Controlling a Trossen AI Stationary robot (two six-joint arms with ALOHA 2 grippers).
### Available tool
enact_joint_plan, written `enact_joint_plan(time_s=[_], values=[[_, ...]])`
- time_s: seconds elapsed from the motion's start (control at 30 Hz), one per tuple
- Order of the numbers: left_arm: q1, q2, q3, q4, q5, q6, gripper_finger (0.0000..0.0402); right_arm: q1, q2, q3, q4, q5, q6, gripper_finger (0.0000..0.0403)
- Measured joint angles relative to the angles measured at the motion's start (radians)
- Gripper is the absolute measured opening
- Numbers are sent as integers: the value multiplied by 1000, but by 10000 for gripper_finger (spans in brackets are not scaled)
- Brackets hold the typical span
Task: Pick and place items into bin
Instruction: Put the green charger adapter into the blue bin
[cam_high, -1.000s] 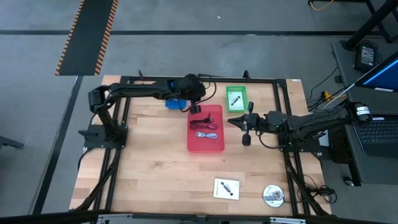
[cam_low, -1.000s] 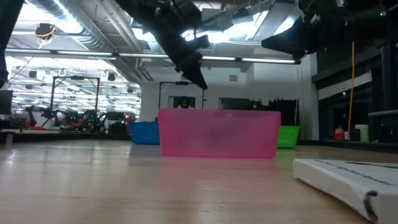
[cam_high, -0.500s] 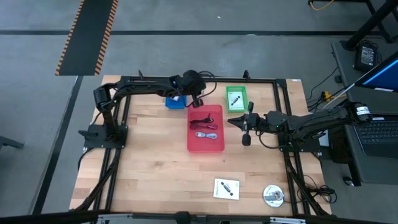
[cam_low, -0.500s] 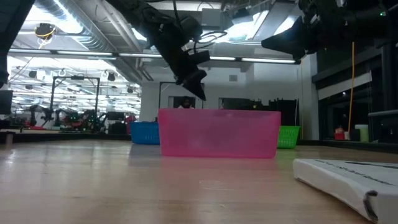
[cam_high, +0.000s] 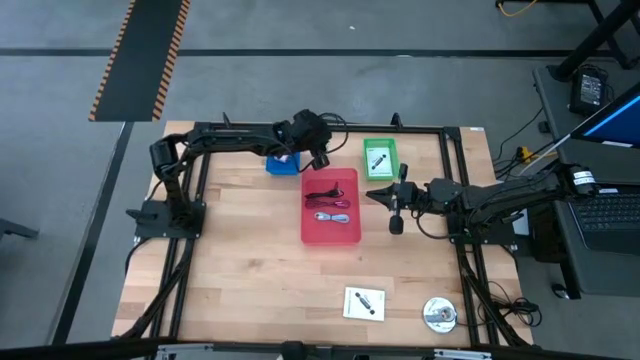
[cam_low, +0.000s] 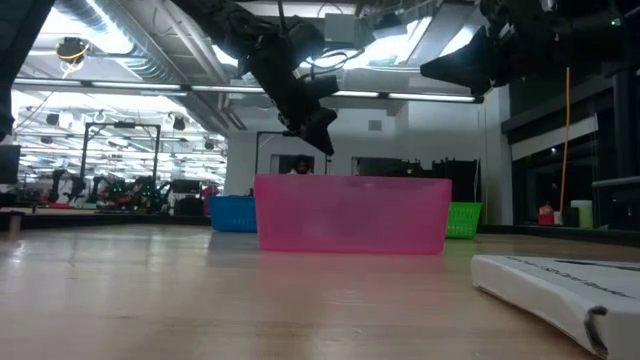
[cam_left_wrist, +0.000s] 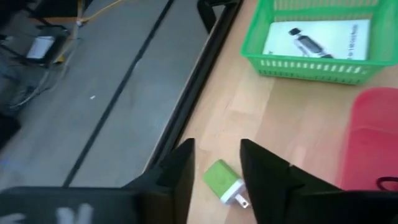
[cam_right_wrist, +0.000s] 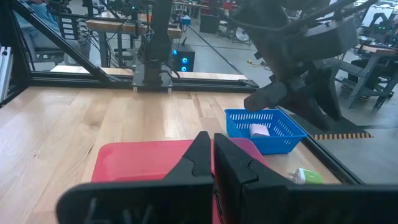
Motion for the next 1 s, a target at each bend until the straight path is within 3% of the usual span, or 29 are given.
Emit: enact_joint_plan(time_s=[0.27, 0.43, 0.63, 0.8, 1.0], values=[[-42, 0, 0, 13, -177, 0, 195, 0, 0, 0, 0, 0, 2, 0], [-53, 0, 0, 9, -145, -76, 205, 0, 0, 0, 0, 0, 1, 0], [-11, 0, 41, -100, -17, -253, 199, 0, 0, 0, 5, 0, 1, 0], [23, 19, 122, -259, -8, -331, 194, 0, 0, 0, 10, 0, 31, 0], [31, 53, 193, -302, 1, -341, 196, 0, 0, 0, 10, 0, 31, 0]])
